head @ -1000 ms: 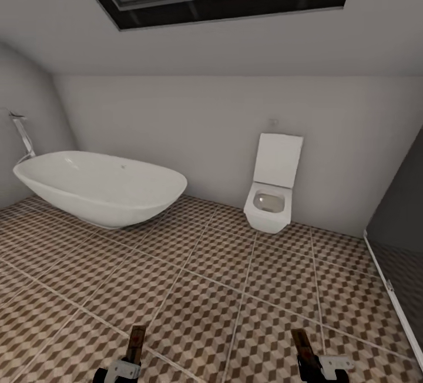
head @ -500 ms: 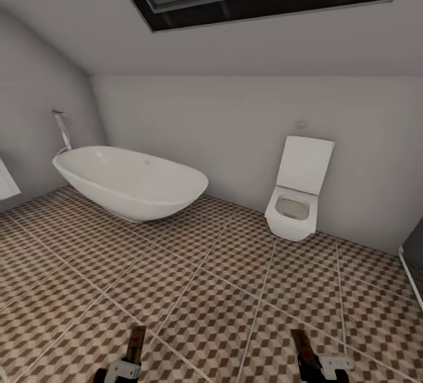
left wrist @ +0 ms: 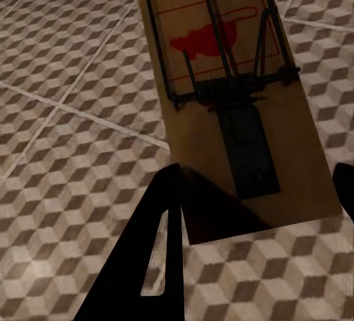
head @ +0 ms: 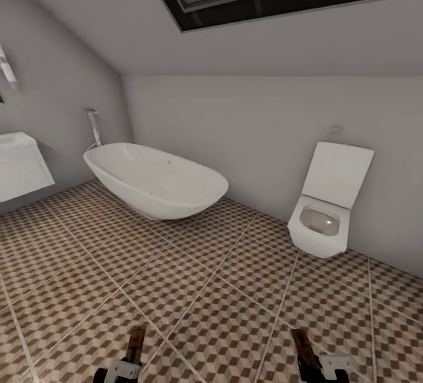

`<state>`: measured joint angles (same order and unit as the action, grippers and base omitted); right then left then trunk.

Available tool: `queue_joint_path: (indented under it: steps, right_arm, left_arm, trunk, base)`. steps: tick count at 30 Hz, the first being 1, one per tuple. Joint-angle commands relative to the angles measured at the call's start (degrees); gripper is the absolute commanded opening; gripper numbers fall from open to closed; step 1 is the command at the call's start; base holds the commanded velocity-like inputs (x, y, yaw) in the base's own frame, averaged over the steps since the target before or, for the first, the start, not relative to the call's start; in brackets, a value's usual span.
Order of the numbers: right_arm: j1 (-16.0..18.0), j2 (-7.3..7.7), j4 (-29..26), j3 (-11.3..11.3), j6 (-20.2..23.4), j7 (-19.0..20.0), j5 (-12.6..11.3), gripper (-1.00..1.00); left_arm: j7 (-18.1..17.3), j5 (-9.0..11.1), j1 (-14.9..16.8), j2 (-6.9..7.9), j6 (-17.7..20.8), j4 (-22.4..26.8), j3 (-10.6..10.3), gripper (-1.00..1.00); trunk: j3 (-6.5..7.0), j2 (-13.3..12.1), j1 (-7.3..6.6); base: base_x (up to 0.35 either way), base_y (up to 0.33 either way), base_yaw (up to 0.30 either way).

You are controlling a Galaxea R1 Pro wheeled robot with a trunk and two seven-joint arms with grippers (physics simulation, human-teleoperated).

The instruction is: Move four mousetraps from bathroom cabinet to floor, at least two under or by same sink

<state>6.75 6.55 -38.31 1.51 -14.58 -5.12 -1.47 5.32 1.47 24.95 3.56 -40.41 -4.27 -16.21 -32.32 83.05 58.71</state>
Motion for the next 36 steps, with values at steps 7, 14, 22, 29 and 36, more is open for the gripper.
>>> queue_joint_path:
  steps: [7, 14, 22, 29, 36]
  right_arm:
    - [0.02, 0.04, 0.00, 0.16, -0.18, -0.15, -0.29, -1.00]
    - [0.02, 0.04, 0.00, 0.16, -0.18, -0.15, -0.29, -1.00]
    - [0.02, 0.04, 0.00, 0.16, -0.18, -0.15, -0.29, -1.00]
    - [0.02, 0.04, -0.01, 0.16, -0.18, -0.15, -0.29, -1.00]
    - [0.02, 0.04, 0.01, 0.16, -0.18, -0.15, -0.29, -1.00]
  left_arm:
    - [0.48, 0.03, 0.10, -0.04, -0.29, -0.22, -0.49, -1.00]
    - [0.48, 0.03, 0.10, -0.02, -0.36, -0.22, -0.49, -1.00]
    - [0.48, 0.03, 0.10, -0.04, -0.37, -0.22, -0.49, -1.00]
    - [0.48, 0.03, 0.10, -0.04, -0.37, -0.22, -0.49, -1.00]
    - [0.48, 0.03, 0.10, -0.04, -0.37, -0.22, -0.49, -1.00]
  trunk:
    - [-0.05, 0.03, 0.02]
    - [-0.05, 0.03, 0.02]
    - [-0.05, 0.03, 0.02]
    - [-0.05, 0.03, 0.02]
    - [-0.05, 0.03, 0.02]
  base:
    - [0.202, -0.005, 0.261]
    - [0.203, 0.014, 0.261]
    - [0.212, 0.107, 0.261]
    - [0.239, 0.032, 0.261]
    - [0.265, 0.001, 0.261]
